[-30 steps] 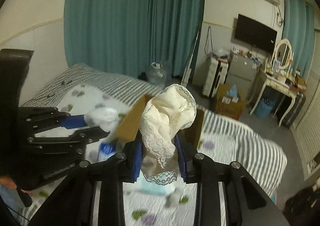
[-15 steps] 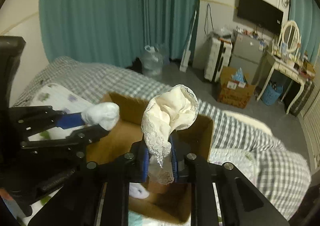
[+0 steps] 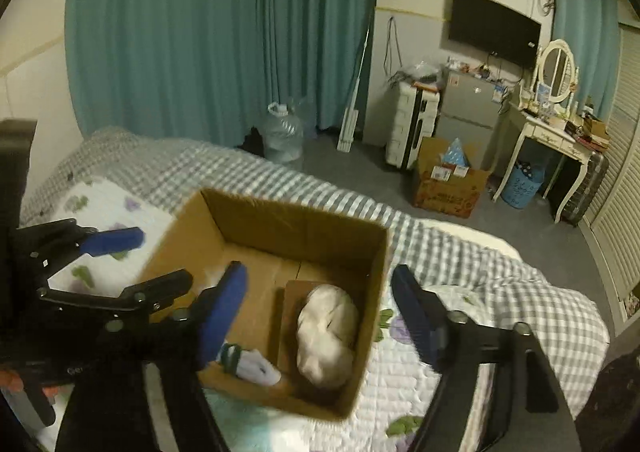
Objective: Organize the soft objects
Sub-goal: 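Carry both socks over the box and open both tools, then grasp the clear plastic item with the right tool while the left grasps the mesh sock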
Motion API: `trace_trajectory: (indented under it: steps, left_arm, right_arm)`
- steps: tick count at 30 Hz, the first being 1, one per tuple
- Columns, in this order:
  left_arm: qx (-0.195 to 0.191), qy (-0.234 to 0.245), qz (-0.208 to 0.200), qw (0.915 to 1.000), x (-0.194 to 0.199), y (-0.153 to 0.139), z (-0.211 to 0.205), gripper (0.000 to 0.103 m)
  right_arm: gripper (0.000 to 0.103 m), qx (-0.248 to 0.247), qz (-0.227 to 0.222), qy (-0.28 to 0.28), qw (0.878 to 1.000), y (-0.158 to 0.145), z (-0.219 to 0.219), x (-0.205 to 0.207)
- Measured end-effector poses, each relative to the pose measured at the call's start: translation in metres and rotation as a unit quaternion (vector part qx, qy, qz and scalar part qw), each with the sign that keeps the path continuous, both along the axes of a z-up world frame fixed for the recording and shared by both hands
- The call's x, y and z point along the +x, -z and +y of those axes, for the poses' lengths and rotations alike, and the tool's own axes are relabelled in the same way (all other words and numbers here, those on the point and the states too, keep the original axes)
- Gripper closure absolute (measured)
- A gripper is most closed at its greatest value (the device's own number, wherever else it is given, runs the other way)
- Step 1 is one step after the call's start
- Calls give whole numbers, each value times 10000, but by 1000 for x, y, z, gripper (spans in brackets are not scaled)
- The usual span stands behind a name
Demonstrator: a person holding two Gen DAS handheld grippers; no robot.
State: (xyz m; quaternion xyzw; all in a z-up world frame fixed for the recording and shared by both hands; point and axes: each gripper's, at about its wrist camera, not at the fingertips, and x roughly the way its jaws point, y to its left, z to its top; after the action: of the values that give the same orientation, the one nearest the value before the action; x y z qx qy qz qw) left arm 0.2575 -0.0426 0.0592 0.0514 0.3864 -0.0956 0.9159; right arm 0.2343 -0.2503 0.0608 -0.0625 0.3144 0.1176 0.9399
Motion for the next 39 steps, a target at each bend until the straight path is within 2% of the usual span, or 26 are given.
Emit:
trace_trajectory:
  steps: [4, 8, 11, 16, 18, 22, 27, 32, 36, 39]
  left_arm:
    - [-8, -64, -302, 9995, -36, -38, 12, 20]
    - [55, -125, -447, 9989, -72, -72, 19, 9]
    - [13, -141, -660, 9977, -104, -94, 22, 8]
    - [-99, -137, -707, 9974, -148, -111, 33, 6]
    - [-47, -111, -812, 9966, -163, -111, 34, 0]
    - [-57, -109, -973, 9952, -188, -92, 37, 0]
    - [-198, -249, -815, 9962, -191, -46, 44, 0]
    - [-60, -417, -424, 9982, -160, 19, 40, 0]
    - [71, -617, -129, 9980, -138, 73, 47, 0]
    - [18, -662, 184, 9976, -131, 106, 56, 0]
  right_arm:
    - [15, -131, -179, 147, 9996, -41, -10, -38]
    - [14, -222, -204, 275, 9992, -77, -14, -81]
    - [12, -347, -309, 359, 9983, -103, -16, -119]
    - [9, -446, -337, 336, 9979, -117, -10, -164]
    - [5, -455, -355, 271, 9980, -114, -5, -180]
    - [4, -349, -171, 107, 9992, -93, 3, -194]
    - [4, -326, -5, 37, 9995, -43, 11, -190]
    - [4, -236, 343, 95, 9991, 14, 5, -156]
    - [5, -401, 676, 255, 9966, 67, -2, -119]
    - [15, -517, 1075, 324, 9923, 114, -8, -98]
